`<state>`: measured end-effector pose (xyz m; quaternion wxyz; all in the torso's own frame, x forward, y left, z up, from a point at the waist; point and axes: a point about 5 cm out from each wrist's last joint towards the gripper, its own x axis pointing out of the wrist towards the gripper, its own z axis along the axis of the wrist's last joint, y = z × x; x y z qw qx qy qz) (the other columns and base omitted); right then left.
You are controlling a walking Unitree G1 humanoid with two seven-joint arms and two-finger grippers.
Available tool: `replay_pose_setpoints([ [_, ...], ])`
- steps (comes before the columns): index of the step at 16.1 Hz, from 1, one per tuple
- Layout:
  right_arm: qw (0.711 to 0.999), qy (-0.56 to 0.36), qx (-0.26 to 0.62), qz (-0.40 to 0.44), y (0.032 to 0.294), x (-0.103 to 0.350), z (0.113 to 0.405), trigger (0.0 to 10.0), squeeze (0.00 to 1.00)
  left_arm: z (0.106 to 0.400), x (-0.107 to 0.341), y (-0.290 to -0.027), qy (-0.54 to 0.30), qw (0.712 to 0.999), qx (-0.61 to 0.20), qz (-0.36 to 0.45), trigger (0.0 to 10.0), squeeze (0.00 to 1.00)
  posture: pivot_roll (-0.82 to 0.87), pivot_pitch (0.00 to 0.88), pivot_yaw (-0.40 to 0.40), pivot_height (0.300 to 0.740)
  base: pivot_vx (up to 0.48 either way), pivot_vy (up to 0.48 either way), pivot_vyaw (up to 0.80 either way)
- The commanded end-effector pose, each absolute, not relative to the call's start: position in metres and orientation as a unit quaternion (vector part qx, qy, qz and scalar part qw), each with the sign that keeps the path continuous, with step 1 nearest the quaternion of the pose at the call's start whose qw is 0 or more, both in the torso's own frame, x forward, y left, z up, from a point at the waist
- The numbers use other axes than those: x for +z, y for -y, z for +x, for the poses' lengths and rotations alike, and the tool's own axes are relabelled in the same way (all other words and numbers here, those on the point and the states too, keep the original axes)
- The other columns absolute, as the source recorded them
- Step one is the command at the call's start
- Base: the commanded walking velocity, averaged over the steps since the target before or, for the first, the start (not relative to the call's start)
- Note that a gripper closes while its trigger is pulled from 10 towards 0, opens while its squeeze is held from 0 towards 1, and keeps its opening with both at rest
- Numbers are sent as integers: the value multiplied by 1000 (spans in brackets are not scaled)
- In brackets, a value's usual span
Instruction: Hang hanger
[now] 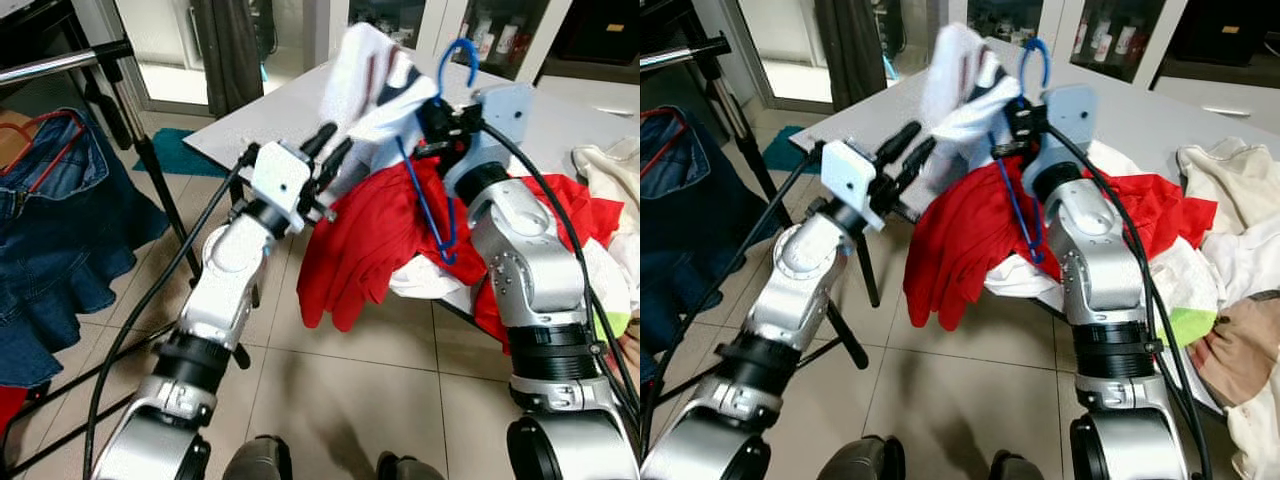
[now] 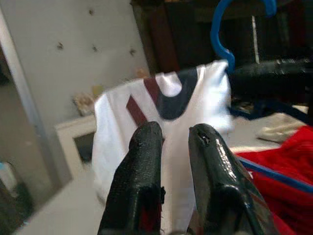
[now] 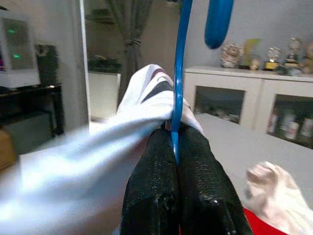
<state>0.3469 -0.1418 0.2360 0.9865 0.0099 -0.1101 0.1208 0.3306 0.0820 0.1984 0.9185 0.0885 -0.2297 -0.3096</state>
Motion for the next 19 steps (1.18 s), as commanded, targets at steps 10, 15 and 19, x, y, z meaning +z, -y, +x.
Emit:
replay_pose_setpoints([
  [10,963,157,218,-24,136,236,331,10000,0,336,196,-100,187,929,-308,86,10000,0,71,20,17,740,0,0,0],
  [15,949,167,265,-45,135,235,327,10000,0,349,207,-125,202,946,-240,84,10000,0,72,20,14,740,0,0,0],
  [19,932,175,311,-63,139,236,324,10000,0,353,212,-146,211,957,-180,84,10000,0,85,23,10,740,0,0,0],
])
